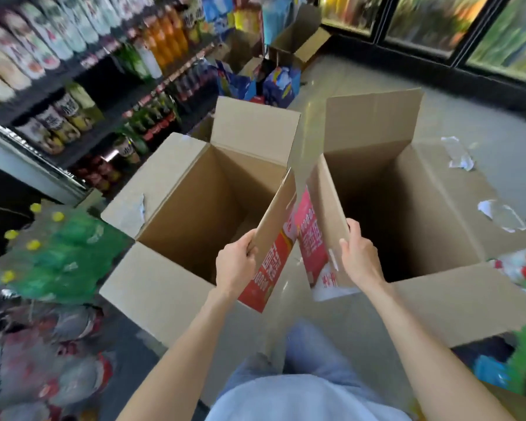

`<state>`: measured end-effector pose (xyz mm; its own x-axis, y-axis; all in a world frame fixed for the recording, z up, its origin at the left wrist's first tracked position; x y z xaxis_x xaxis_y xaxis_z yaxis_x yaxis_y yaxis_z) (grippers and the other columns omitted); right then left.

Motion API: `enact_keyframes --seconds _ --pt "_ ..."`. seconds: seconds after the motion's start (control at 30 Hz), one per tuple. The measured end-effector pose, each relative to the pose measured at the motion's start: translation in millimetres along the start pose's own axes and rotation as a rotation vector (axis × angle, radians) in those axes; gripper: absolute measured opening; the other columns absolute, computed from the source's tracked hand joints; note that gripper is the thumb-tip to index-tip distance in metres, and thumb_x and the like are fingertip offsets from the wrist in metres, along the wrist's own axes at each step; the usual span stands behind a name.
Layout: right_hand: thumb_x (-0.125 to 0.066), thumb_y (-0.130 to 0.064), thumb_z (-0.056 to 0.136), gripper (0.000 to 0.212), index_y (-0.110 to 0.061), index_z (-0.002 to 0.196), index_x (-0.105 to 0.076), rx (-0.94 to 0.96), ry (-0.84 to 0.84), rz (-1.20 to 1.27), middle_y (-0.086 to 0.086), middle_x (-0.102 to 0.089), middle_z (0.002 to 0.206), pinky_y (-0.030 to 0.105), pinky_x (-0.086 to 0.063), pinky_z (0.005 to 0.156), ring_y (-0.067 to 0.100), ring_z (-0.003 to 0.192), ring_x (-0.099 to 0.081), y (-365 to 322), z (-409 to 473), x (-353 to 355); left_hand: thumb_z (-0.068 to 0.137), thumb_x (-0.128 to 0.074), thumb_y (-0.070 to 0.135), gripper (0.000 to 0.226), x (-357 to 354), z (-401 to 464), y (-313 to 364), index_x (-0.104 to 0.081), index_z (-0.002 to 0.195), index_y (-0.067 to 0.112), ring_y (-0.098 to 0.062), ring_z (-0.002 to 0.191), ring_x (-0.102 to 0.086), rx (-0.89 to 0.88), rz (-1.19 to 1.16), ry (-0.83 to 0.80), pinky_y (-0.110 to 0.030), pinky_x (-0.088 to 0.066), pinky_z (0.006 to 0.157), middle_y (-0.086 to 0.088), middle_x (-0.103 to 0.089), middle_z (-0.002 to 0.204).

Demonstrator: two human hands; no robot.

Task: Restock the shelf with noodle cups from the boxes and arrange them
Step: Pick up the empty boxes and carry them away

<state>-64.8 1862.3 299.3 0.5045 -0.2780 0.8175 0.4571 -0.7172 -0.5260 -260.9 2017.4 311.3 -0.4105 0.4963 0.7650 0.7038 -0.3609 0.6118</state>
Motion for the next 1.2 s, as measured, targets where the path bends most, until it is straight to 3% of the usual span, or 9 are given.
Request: enact_keyframes --seconds 0.13,0.27,0.5,0.63,0.73,0.8,0.9,1.1,1.2 --pt "-0.045 -0.014 0.100 0.045 -0.007 0.142 -0.031 -0.072 0.031 0.026 0.023 -0.061 0.120 0.044 -0.049 0.084 0.041 0.104 -0.060 5.1 104.2 35.7 0.094 -0.049 0.005 0.045 -5.0 118.6 50.8 -0.056 0.132 0.027 -0.012 0.093 -0.065 -0.042 -0.044 -0.038 -0.017 -0.045 0.072 0.004 -0.070 0.112" --pt "-0.043 -0.014 0.100 0.036 -0.004 0.134 -0.038 -0.130 0.082 0.009 0.023 -0.061 0.119 0.045 -0.051 0.084 0.040 0.105 -0.060 19.9 232.4 68.6 0.093 -0.048 0.003 0.044 -21.7 244.8 101.3 -0.056 0.132 0.023 -0.009 0.090 -0.062 -0.079 -0.042 -0.024 -0.007 -0.039 0.065 0.003 -0.069 0.113" --pt "-0.043 -0.007 0.098 0.029 -0.006 0.126 -0.042 -0.151 0.114 0.090 0.021 -0.062 0.113 0.029 -0.039 0.069 0.038 0.099 -0.061 28.4 457.6 145.6 0.088 -0.047 -0.003 0.046 -30.6 450.3 185.3 -0.059 0.127 0.017 -0.020 0.092 -0.065 0.012 -0.101 0.128 -0.022 -0.044 0.074 -0.001 -0.071 0.107" --pt "-0.042 -0.008 0.099 0.027 -0.007 0.125 -0.042 -0.111 0.067 0.099 0.018 -0.063 0.114 0.026 -0.037 0.068 0.035 0.098 -0.062 10.6 581.1 178.8 0.086 -0.050 -0.002 0.048 -28.9 560.5 230.2 -0.062 0.126 0.022 -0.012 0.080 -0.064 0.052 -0.187 0.208 -0.006 -0.039 0.064 0.005 -0.071 0.098" --pt "-0.040 -0.011 0.101 0.025 -0.008 0.125 -0.042 -0.053 0.026 0.080 0.015 -0.062 0.115 0.024 -0.038 0.067 0.026 0.092 -0.059 -3.6 676.2 192.3 0.087 -0.052 -0.002 0.047 -37.4 652.4 258.7 -0.062 0.127 0.020 -0.008 0.079 -0.063 0.056 -0.220 0.242 -0.009 -0.043 0.070 0.003 -0.072 0.101" --pt "-0.039 -0.012 0.101 0.027 -0.009 0.128 -0.041 -0.004 0.010 0.052 0.014 -0.062 0.116 0.023 -0.039 0.067 0.024 0.093 -0.060 -12.6 742.7 198.8 0.087 -0.052 -0.001 0.046 -43.9 717.4 276.0 -0.061 0.128 0.018 -0.005 0.080 -0.061 0.034 -0.211 0.261 -0.001 -0.040 0.068 0.000 -0.072 0.105" --pt "-0.038 -0.013 0.102 0.028 -0.010 0.130 -0.041 0.006 -0.011 0.045 0.013 -0.062 0.116 0.014 -0.035 0.057 0.019 0.090 -0.056 -27.3 843.4 214.4 0.088 -0.052 -0.002 0.044 -43.3 815.3 303.9 -0.061 0.128 0.015 -0.004 0.079 -0.058 0.020 -0.200 0.283 0.008 -0.035 0.064 -0.002 -0.071 0.105" --pt "-0.040 -0.014 0.101 0.032 -0.008 0.132 -0.040 0.077 -0.028 0.036 0.014 -0.061 0.119 0.006 -0.032 0.051 0.022 0.092 -0.057 -66.3 1024.9 268.0 0.088 -0.052 -0.002 0.048 -20.4 983.8 358.6 -0.057 0.132 0.018 -0.008 0.074 -0.060 0.064 -0.169 0.350 -0.012 -0.046 0.073 0.002 -0.071 0.102" --pt "-0.041 -0.015 0.101 0.033 -0.009 0.133 -0.040 0.100 -0.051 0.001 0.014 -0.060 0.120 0.021 -0.042 0.068 0.027 0.102 -0.060 -83.3 1109.7 284.1 0.088 -0.055 0.000 0.047 -21.1 1061.3 382.5 -0.057 0.132 0.017 -0.016 0.084 -0.067 0.055 -0.134 0.379 -0.023 -0.051 0.080 -0.001 -0.072 0.106"
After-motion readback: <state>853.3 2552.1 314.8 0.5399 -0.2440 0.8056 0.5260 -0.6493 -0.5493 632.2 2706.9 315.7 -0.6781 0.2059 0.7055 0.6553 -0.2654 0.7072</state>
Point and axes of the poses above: each hand's wrist, its own z-axis towards the middle knuckle, its own x-axis out of the back of the hand, y = z × x, the point moved 6 cm from there along z, towards the middle knuckle
